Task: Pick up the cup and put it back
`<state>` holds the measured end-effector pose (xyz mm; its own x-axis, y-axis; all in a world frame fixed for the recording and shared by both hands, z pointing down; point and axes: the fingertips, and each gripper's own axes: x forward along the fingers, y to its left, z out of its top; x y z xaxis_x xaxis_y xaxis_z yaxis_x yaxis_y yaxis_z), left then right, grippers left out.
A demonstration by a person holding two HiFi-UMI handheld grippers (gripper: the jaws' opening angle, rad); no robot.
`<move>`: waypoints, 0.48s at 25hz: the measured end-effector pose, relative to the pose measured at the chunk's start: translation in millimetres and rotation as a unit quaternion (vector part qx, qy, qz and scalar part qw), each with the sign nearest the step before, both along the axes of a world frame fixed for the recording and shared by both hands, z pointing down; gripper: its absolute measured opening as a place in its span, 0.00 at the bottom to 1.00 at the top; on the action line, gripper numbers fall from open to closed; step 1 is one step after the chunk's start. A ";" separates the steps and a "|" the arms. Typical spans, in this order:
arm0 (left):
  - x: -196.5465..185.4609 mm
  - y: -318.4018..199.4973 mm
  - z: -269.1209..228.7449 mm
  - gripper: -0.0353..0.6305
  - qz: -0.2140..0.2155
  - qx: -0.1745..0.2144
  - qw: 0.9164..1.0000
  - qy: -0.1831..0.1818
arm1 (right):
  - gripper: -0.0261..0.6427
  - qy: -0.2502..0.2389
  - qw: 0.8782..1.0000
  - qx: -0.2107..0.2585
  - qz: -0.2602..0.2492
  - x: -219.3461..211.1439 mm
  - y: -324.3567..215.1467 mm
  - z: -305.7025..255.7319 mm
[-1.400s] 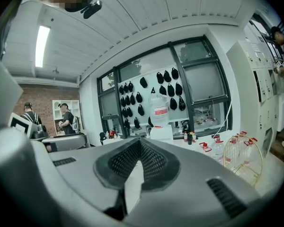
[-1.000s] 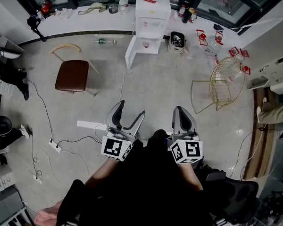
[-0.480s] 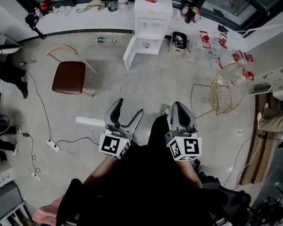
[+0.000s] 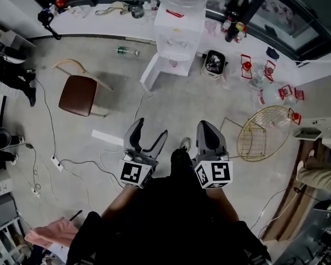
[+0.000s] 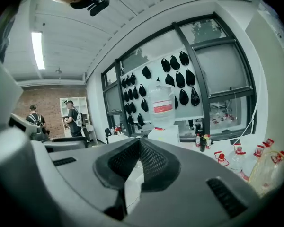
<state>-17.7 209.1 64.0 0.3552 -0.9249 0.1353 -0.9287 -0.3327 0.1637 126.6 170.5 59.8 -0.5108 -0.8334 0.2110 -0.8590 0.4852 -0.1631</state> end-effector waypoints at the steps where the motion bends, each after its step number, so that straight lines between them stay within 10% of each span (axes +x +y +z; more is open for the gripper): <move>1: 6.6 -10.4 0.5 0.53 -0.009 0.000 1.000 0.001 | 0.03 0.003 1.000 -0.001 -0.009 6.0 -13.6 1.6; 12: 39.1 -100.4 31.7 0.53 -0.051 -0.023 0.998 -0.024 | 0.03 -0.001 0.999 -0.013 -0.050 37.7 -130.2 31.5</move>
<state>21.4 108.7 95.8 0.2525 -0.9482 0.1931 -0.9642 -0.2298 0.1322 164.2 40.3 91.2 -0.5919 -0.7726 0.2298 -0.8060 0.5644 -0.1786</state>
